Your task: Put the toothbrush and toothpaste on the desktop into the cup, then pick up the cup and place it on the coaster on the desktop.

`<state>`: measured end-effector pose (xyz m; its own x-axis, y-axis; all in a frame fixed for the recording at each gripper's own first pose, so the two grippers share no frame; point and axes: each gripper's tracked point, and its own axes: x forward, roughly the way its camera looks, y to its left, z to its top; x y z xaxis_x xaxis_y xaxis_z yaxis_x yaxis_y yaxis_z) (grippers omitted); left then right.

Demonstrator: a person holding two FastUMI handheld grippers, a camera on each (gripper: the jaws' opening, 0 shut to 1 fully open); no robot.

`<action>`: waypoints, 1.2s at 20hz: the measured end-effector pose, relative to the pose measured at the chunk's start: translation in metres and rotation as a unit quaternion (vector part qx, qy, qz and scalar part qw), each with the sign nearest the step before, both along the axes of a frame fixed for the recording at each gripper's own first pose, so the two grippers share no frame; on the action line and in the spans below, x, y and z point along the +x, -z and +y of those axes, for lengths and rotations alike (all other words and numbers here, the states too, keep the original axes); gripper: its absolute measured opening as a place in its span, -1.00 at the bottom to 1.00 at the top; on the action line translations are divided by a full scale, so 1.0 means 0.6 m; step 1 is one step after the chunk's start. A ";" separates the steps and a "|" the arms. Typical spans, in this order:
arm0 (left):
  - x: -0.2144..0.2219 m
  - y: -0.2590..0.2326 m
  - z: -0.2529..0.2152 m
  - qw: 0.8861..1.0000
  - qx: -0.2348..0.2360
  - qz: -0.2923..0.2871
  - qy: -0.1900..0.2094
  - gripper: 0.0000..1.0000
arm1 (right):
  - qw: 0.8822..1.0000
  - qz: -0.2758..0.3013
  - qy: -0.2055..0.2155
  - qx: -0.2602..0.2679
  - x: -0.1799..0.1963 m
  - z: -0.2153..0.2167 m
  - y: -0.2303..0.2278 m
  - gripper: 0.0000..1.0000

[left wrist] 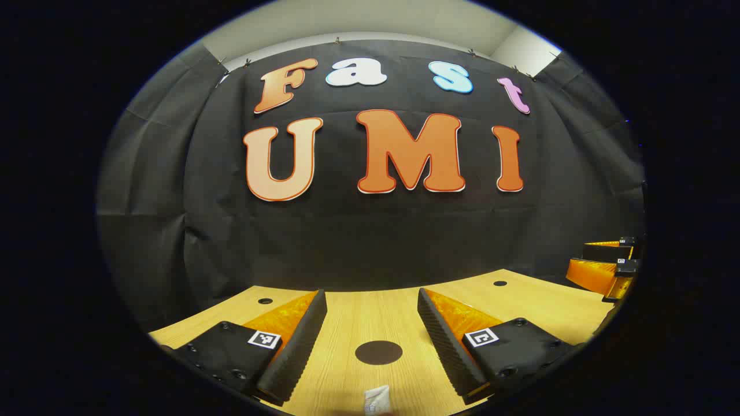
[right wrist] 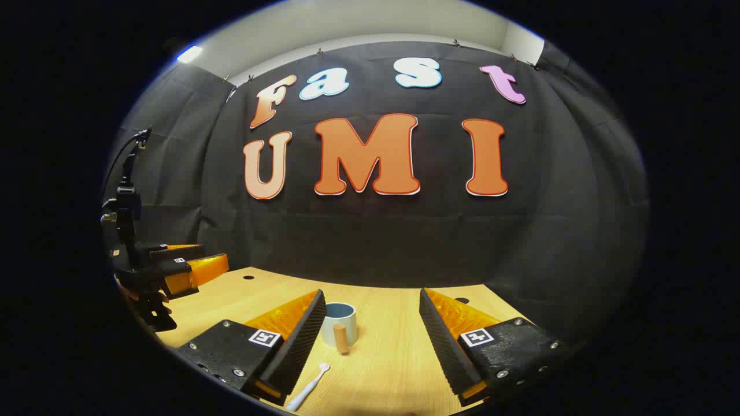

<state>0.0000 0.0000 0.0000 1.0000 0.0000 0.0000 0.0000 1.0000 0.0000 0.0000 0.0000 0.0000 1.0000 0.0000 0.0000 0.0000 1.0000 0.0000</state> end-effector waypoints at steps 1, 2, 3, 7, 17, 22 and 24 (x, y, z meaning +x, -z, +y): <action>-0.002 0.000 0.007 1.000 -0.001 0.001 -0.003 0.99 | 1.000 0.000 -0.002 -0.004 0.001 0.005 -0.001 0.94; -0.003 0.002 0.015 1.000 0.000 0.001 -0.007 0.99 | 1.000 -0.002 -0.003 -0.009 0.002 0.009 -0.003 0.94; -0.004 0.004 0.023 1.000 0.001 0.002 -0.012 0.99 | 1.000 -0.004 -0.005 -0.014 0.004 0.013 -0.005 0.94; -0.009 0.005 0.046 1.000 -0.001 -0.001 -0.022 0.99 | 1.000 -0.007 -0.016 -0.008 0.008 0.032 -0.004 0.94; -0.016 0.003 0.062 1.000 -0.004 -0.007 -0.029 0.99 | 1.000 -0.008 -0.030 -0.004 0.010 0.052 -0.009 0.94; -0.022 0.006 0.057 1.000 -0.006 0.000 -0.022 0.99 | 0.999 0.002 -0.038 -0.006 0.010 0.066 -0.003 0.94; -0.027 0.017 0.050 1.000 -0.009 0.012 -0.015 1.00 | 0.999 0.012 -0.044 -0.007 0.007 0.077 0.004 0.94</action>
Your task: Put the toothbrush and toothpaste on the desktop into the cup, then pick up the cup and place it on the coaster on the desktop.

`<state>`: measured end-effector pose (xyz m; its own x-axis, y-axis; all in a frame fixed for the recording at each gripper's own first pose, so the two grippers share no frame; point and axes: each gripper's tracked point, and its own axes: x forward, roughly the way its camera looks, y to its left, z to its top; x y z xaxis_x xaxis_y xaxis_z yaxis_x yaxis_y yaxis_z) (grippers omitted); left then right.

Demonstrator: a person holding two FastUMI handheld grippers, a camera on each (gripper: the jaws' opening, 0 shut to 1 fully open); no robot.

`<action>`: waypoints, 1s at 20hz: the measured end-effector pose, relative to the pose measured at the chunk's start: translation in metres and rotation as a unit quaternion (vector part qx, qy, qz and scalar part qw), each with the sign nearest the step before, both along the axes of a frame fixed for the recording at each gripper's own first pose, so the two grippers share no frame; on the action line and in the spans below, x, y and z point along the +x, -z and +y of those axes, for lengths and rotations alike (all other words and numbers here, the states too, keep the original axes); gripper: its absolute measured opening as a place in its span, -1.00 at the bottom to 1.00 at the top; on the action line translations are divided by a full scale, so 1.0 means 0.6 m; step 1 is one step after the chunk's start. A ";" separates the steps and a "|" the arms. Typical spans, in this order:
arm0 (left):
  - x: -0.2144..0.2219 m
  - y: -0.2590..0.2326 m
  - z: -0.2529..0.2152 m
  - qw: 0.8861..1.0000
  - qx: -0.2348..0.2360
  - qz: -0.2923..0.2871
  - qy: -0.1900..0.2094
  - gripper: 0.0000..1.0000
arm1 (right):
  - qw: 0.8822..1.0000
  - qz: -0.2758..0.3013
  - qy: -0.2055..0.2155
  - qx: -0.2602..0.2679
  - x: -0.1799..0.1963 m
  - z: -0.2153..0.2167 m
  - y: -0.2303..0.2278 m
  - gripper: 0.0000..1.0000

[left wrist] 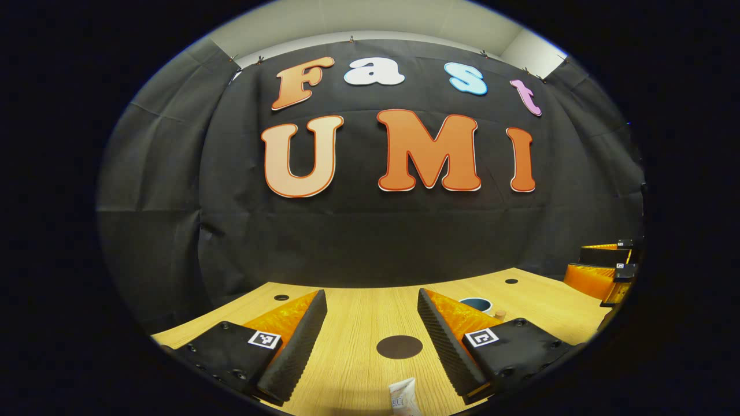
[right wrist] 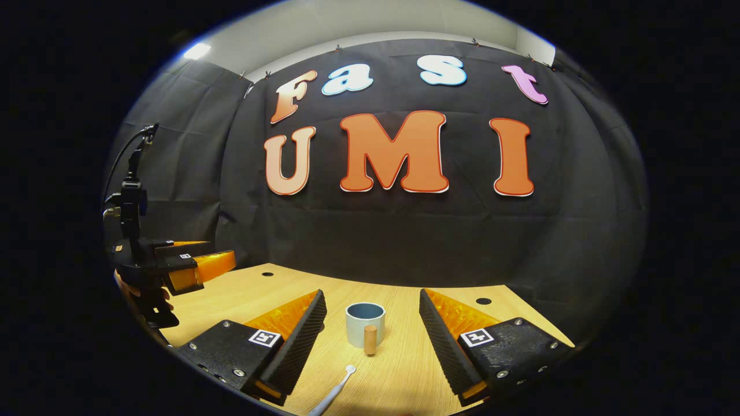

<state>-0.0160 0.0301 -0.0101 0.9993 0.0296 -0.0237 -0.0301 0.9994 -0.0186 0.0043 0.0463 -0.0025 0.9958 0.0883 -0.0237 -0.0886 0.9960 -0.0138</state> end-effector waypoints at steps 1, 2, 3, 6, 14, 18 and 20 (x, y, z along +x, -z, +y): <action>0.000 0.006 -0.003 1.000 -0.001 0.008 0.003 1.00 | 1.000 0.006 -0.004 0.000 -0.001 0.005 0.005 0.94; 0.002 0.013 -0.004 1.000 -0.004 0.017 0.006 1.00 | 1.000 0.012 -0.008 0.000 -0.002 0.012 0.010 0.94; 0.000 0.020 -0.005 1.000 -0.006 0.024 0.008 0.99 | 1.000 0.018 -0.012 0.000 -0.005 0.018 0.016 0.94; -0.002 0.043 -0.009 0.999 -0.013 0.050 0.015 0.99 | 0.999 0.038 -0.018 -0.001 -0.007 0.030 0.037 0.94; -0.010 0.123 -0.028 0.989 -0.024 0.138 0.050 1.00 | 0.992 0.124 -0.024 0.007 -0.005 0.043 0.111 0.95; -0.012 0.159 -0.035 0.980 -0.041 0.184 0.061 1.00 | 0.984 0.174 -0.033 0.017 -0.006 0.050 0.150 0.95; -0.016 0.182 -0.032 0.976 -0.044 0.206 0.056 1.00 | 0.981 0.192 -0.034 0.012 -0.010 0.054 0.171 0.95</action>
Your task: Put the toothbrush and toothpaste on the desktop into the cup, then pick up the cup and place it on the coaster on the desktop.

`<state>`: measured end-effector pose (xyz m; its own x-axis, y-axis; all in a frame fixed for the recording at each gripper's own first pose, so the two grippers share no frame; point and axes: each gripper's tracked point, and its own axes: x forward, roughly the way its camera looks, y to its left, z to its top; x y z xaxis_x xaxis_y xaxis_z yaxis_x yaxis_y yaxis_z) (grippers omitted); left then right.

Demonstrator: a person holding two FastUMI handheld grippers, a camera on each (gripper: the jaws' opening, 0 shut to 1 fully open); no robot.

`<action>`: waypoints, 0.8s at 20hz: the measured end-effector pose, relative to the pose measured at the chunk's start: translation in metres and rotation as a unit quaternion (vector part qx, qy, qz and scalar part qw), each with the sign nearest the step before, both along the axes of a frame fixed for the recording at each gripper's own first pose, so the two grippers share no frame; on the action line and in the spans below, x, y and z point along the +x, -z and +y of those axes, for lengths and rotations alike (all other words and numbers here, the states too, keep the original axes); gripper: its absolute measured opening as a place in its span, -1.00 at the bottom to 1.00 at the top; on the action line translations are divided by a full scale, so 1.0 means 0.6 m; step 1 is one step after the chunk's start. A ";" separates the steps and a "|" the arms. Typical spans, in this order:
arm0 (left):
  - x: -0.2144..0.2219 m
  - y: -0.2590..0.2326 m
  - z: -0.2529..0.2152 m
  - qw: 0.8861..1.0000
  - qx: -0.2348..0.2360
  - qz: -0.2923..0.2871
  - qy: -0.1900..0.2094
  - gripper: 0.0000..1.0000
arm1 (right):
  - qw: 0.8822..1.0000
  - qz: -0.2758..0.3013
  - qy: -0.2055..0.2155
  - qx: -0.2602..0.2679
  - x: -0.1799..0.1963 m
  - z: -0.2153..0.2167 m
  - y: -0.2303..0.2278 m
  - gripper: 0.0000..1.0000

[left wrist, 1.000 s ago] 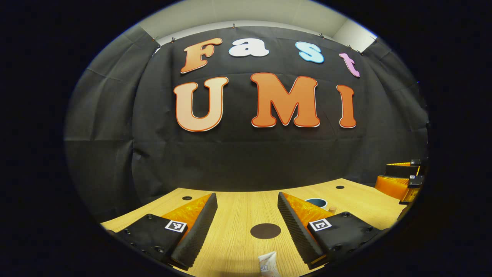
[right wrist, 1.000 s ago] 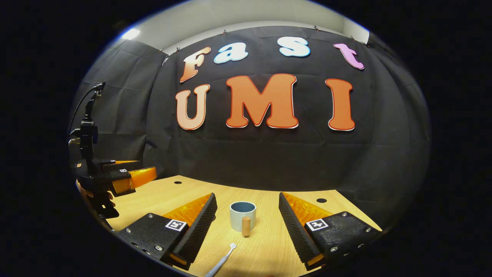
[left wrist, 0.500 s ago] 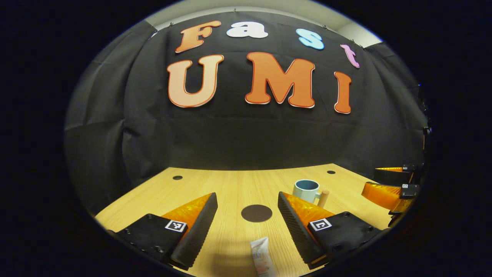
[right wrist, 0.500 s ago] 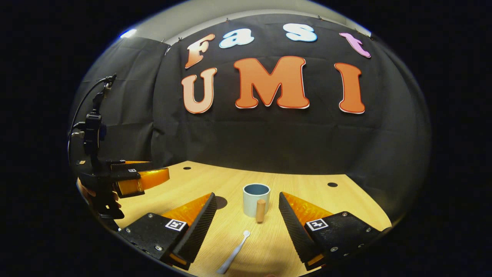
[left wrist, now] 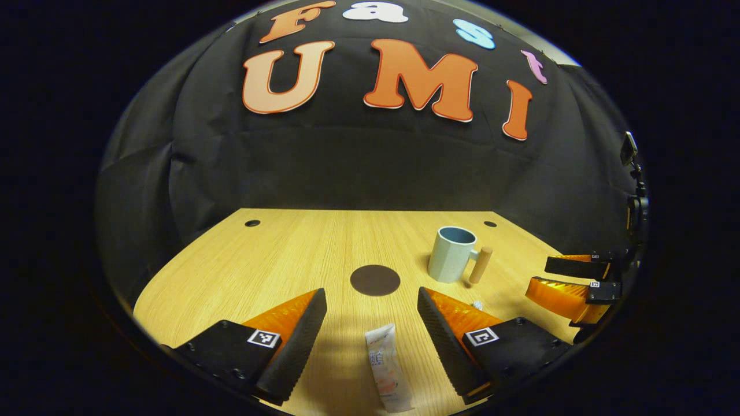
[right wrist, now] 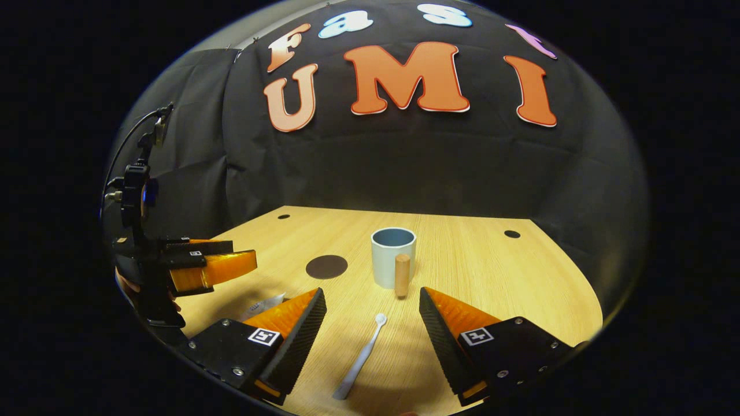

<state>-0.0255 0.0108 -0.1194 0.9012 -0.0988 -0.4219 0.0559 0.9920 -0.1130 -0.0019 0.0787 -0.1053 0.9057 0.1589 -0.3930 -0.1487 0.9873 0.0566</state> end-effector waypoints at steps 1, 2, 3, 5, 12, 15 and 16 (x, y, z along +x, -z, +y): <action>-0.002 0.011 0.003 1.000 -0.002 0.011 -0.001 1.00 | 1.000 0.008 0.000 -0.004 -0.001 0.000 0.008 0.95; -0.005 0.020 0.001 1.000 -0.007 0.022 0.001 1.00 | 1.000 0.017 -0.001 -0.007 -0.003 0.001 0.018 0.95; -0.005 0.029 -0.006 0.999 -0.015 0.032 0.007 1.00 | 1.000 0.026 -0.002 -0.009 -0.003 0.003 0.026 0.95; -0.013 0.056 -0.009 0.998 -0.022 0.062 0.010 0.91 | 0.999 0.047 -0.003 -0.011 -0.005 0.005 0.044 0.96; -0.039 0.108 -0.009 0.992 -0.009 0.126 0.021 0.92 | 0.994 0.107 -0.011 -0.018 -0.022 0.020 0.091 0.89; -0.053 0.130 -0.009 0.987 -0.014 0.156 0.023 0.92 | 0.991 0.130 -0.009 -0.020 -0.030 0.020 0.110 0.87; -0.057 0.133 -0.009 0.986 -0.018 0.164 0.022 0.86 | 0.990 0.137 -0.008 -0.021 -0.031 0.021 0.117 0.87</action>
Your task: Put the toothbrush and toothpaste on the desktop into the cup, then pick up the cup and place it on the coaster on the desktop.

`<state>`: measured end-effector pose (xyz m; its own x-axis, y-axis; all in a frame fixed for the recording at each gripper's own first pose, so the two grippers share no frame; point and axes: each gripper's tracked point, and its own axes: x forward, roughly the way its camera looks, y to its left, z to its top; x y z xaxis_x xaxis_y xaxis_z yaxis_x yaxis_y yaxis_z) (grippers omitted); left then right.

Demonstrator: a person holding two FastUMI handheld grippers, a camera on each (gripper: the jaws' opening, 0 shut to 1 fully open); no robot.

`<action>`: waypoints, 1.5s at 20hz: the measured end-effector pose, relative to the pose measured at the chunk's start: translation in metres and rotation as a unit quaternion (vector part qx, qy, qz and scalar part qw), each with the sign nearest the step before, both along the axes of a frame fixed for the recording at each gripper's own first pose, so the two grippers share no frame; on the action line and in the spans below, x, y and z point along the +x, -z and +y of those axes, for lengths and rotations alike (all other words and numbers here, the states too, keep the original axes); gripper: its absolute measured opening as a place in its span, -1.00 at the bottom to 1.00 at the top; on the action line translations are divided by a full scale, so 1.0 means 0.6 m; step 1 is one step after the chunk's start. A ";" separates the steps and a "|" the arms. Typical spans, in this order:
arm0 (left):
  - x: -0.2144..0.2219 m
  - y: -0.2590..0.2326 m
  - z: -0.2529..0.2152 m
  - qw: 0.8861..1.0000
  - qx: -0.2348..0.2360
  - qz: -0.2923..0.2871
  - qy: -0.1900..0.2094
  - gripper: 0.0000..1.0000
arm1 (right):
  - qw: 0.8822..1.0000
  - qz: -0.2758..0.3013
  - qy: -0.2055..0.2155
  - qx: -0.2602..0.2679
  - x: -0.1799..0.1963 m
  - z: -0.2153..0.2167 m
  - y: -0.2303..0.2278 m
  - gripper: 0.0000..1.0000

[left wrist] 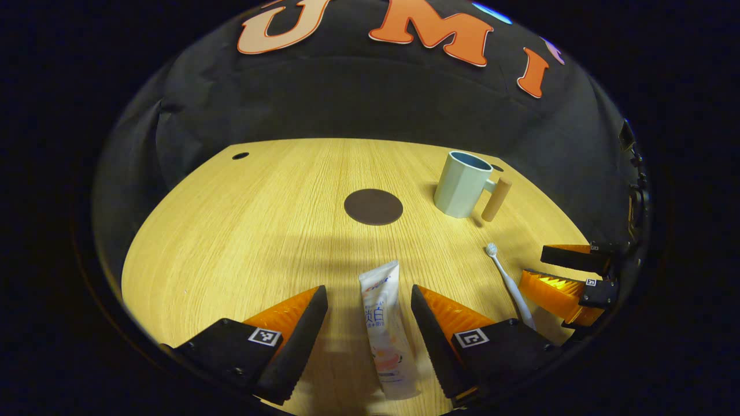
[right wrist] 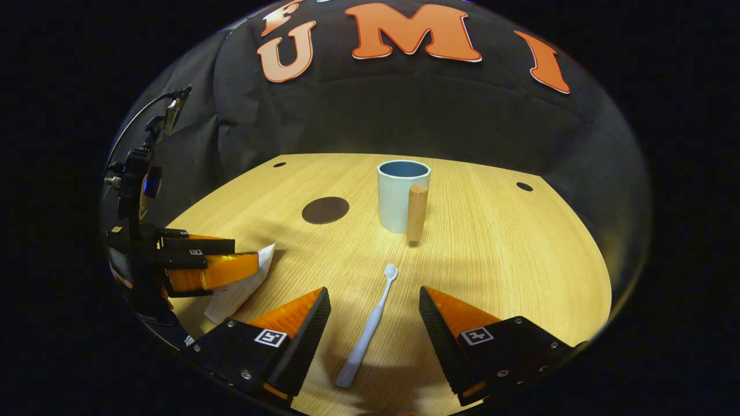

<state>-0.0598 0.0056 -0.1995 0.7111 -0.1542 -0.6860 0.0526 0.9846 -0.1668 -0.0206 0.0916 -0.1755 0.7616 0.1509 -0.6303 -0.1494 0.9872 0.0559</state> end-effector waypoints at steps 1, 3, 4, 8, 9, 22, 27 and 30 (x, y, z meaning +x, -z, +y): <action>-0.002 0.009 -0.001 1.000 -0.004 0.008 -0.002 0.87 | 1.000 0.007 -0.001 -0.001 0.001 0.002 0.004 0.87; -0.001 0.024 -0.008 1.000 -0.012 0.022 -0.007 0.87 | 1.000 0.019 0.000 -0.009 -0.001 0.002 0.016 0.80; -0.001 0.032 -0.011 0.999 -0.015 0.028 -0.007 0.82 | 1.000 0.023 0.002 -0.013 -0.002 0.001 0.020 0.74; 0.000 0.037 -0.004 0.999 -0.006 0.036 -0.009 0.86 | 0.999 0.039 0.007 -0.018 -0.002 0.004 0.038 0.61; -0.003 0.038 -0.004 0.999 0.003 0.037 -0.007 0.86 | 0.999 0.044 0.008 -0.019 -0.004 0.005 0.040 0.58; -0.007 0.045 -0.022 0.997 0.067 0.047 0.017 0.40 | 0.993 0.104 0.035 -0.040 -0.015 0.002 0.064 0.02; -0.006 0.046 -0.023 0.996 0.067 0.056 0.010 0.13 | 0.991 0.123 0.043 -0.041 -0.009 0.002 0.067 -0.41; -0.004 0.047 -0.023 0.996 0.062 0.061 0.002 0.10 | 0.991 0.122 0.039 -0.035 -0.004 0.004 0.064 -0.67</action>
